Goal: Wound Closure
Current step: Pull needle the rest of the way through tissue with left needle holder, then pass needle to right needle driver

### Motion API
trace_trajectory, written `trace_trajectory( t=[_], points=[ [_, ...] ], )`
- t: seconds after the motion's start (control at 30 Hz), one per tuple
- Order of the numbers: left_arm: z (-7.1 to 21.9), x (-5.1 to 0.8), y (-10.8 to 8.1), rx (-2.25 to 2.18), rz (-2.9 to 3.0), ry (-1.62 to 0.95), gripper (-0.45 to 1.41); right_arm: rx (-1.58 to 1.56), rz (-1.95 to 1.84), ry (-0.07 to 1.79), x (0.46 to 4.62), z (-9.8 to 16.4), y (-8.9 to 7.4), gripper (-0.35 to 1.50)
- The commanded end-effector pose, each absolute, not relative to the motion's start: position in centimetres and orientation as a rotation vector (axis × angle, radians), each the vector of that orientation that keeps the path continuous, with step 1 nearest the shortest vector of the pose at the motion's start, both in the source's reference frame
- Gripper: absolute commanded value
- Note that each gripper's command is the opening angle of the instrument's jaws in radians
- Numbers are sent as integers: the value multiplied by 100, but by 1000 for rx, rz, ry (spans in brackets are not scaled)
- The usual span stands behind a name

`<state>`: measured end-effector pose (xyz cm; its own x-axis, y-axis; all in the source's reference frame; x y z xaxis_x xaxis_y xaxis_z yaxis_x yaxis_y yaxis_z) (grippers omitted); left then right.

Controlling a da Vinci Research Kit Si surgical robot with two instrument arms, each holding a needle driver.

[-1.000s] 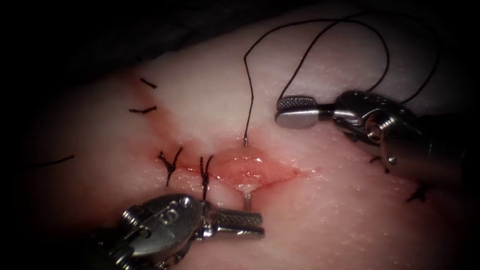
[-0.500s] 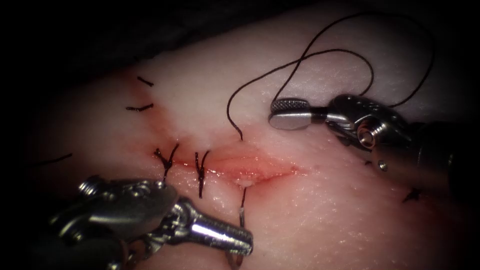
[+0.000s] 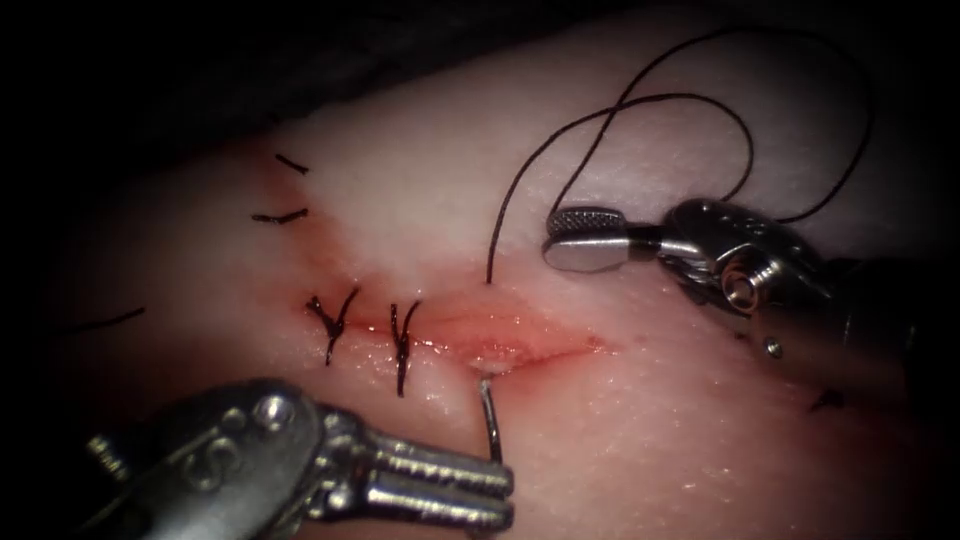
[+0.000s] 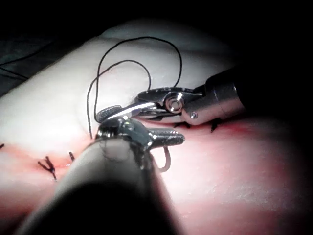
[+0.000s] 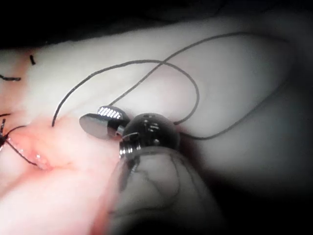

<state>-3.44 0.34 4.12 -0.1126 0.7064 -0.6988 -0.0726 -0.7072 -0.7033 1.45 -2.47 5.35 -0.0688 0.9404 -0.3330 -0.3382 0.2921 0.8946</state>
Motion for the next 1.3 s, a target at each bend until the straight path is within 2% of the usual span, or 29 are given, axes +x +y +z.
trace_trajectory(
  t=[0.03, 0.4, 0.5, 0.63, 0.73, 0.8, 0.87, 0.97, 1.03, 1.07, 1.1, 1.2, 1.3],
  points=[
    [410, -348, 49, -1662, 1892, -649, -45, 667, 1195, 1186, 155, 535, -241, 36],
    [374, -332, 99, -1803, 2086, -140, -45, 652, 1206, 1169, 147, 534, -245, 24],
    [376, -331, 107, -1777, 2113, -105, -45, 642, 1206, 1168, 146, 531, -248, 22],
    [385, -333, 106, -1747, 2177, -154, -45, 682, 1232, 1147, 138, 520, -249, 46],
    [394, -337, 92, -1706, 2279, -228, -45, 821, 1338, 1023, 122, 497, -244, 26],
    [411, -348, 57, -1628, 2435, -310, -45, 885, 1350, 883, 101, 455, -237, 88],
    [418, -352, 46, -1604, 2477, -327, -45, 899, 1349, 863, 96, 440, -236, 91],
    [437, -363, 21, -1545, 2567, -360, -45, 958, 1337, 841, 86, 405, -238, 106],
    [448, -368, 11, -1505, 2615, -351, -45, 1042, 1328, 831, 83, 387, -244, 86],
    [455, -371, 5, -1486, 2643, -348, -45, 1077, 1336, 814, 81, 377, -249, 98],
    [459, -373, 1, -1473, 2662, -340, -45, 1095, 1332, 801, 80, 371, -253, 101],
    [469, -379, -8, -1441, 2720, -301, -45, 1119, 1307, 754, 83, 356, -265, 93],
    [469, -382, -14, -1398, 2776, -251, -45, 1116, 1324, 756, 101, 349, -269, 93]
  ],
)
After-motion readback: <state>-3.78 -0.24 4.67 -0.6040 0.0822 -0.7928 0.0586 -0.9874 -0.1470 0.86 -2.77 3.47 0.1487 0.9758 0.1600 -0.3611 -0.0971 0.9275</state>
